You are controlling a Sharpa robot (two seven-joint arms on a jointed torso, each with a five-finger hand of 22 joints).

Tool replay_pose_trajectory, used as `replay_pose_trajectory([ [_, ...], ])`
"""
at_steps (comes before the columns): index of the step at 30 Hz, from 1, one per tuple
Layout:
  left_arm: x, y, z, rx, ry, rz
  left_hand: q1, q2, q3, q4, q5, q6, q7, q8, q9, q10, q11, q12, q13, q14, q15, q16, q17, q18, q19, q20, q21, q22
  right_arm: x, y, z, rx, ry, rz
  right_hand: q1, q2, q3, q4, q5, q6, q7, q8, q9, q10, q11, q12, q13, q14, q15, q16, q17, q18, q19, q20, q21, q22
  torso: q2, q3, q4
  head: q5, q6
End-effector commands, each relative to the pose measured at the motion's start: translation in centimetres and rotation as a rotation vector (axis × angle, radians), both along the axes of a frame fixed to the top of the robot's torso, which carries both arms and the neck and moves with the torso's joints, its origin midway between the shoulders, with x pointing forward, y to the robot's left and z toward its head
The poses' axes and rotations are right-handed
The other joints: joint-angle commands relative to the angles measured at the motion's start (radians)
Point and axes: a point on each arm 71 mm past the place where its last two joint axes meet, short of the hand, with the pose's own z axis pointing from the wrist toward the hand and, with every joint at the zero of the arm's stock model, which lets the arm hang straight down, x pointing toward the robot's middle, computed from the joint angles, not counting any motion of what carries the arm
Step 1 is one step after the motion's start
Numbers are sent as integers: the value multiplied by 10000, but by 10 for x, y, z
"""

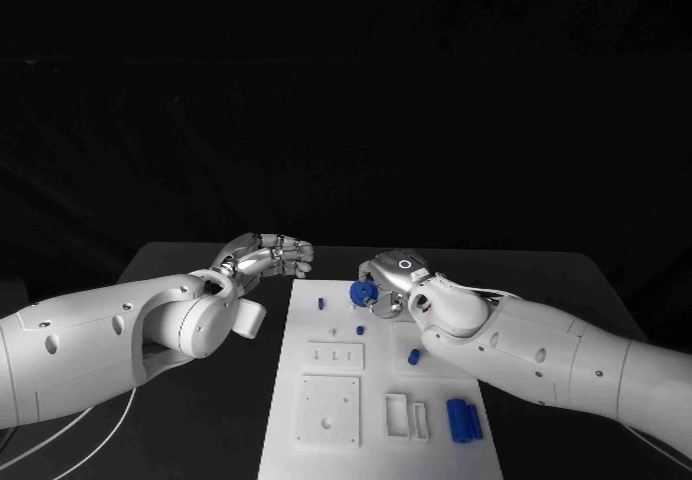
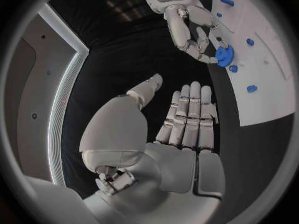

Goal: Assemble the parts on the task board

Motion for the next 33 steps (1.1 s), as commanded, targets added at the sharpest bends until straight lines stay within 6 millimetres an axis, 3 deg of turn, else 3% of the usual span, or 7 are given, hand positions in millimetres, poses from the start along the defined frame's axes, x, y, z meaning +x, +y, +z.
replay_pose_trajectory([
  [1,0,-3,3,-25,-185,-134,-80,-11,20,-62,16,64,-29,-69,-10,52,40,-58,-12,32,29,-64,12,87,-65,-17,37,228,-1,8,-1,-324,-521,112,38,-109,8,79,-64,585,226,1,20,56,2,-19,18,25,-36,-56,15,626,22,-23,43,146,5,-7,13,13,3],
  [12,0,-6,3,-8,-146,-147,-88,-4,26,-68,18,66,-29,-70,-11,54,41,-60,-12,34,29,-70,18,86,-65,-17,41,228,1,21,-15,-687,-214,144,52,-130,40,124,-66,589,227,-1,23,54,3,-35,9,30,-34,-66,21,626,22,-17,47,146,20,-9,44,8,-26],
  [33,1,-9,3,-20,-152,-224,-97,1,36,-80,19,66,-29,-74,-13,55,43,-63,-13,38,28,-78,29,86,-67,-17,47,228,3,25,-30,-829,103,95,54,-135,41,143,-65,566,233,-18,21,-4,8,-99,-37,29,-31,-81,23,626,14,-10,48,147,21,5,15,86,-81],
])
